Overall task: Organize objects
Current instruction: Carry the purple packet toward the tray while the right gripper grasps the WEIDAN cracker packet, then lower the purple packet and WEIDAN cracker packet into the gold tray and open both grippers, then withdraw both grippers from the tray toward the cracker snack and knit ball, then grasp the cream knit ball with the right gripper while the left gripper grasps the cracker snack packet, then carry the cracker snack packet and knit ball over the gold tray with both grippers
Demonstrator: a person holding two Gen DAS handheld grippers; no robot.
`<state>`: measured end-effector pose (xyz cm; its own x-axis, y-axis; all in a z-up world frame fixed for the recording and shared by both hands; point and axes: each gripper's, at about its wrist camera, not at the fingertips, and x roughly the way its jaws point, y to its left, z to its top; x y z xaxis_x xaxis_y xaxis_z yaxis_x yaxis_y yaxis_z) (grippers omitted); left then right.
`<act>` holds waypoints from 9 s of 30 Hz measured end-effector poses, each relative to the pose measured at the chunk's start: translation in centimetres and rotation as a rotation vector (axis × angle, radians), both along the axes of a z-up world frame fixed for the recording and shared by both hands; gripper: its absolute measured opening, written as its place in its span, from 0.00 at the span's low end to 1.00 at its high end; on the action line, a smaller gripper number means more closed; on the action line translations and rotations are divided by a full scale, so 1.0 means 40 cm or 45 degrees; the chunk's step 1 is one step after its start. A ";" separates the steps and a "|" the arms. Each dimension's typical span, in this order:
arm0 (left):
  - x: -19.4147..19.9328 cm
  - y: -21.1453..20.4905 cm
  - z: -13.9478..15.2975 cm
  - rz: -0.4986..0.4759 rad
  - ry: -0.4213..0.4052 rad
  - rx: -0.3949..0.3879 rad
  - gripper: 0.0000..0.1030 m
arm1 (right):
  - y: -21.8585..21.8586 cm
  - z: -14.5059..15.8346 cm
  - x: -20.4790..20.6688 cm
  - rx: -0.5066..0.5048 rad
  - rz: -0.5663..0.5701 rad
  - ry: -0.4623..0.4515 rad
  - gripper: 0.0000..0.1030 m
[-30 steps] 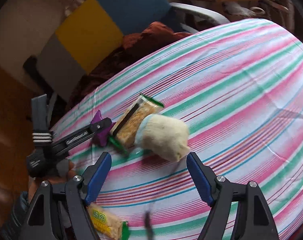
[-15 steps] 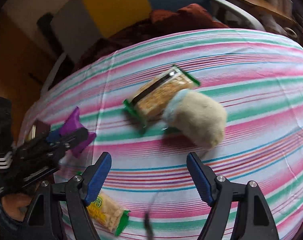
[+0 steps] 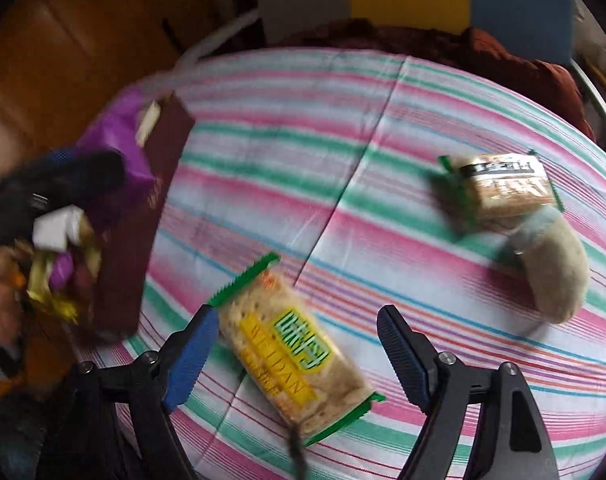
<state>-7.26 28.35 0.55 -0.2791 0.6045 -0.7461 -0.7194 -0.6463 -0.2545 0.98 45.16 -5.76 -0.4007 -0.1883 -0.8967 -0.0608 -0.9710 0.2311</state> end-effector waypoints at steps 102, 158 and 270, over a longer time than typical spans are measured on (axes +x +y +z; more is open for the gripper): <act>0.162 -0.497 0.013 0.505 0.379 -0.128 0.80 | -0.468 0.151 -0.045 0.271 -0.056 0.341 0.59; 0.140 -0.207 -0.017 0.155 0.338 -0.207 0.83 | 0.421 0.013 0.069 0.095 -0.982 0.078 0.73; 0.140 0.249 -0.251 -0.037 0.221 -0.208 0.44 | 0.277 -0.023 -0.006 0.165 -0.453 0.005 0.58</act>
<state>-1.67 38.29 -9.48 -0.3957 0.4897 -0.7769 -0.7624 -0.6468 -0.0194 0.76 56.23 -6.69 -0.4243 0.0780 -0.9021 -0.3989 -0.9105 0.1089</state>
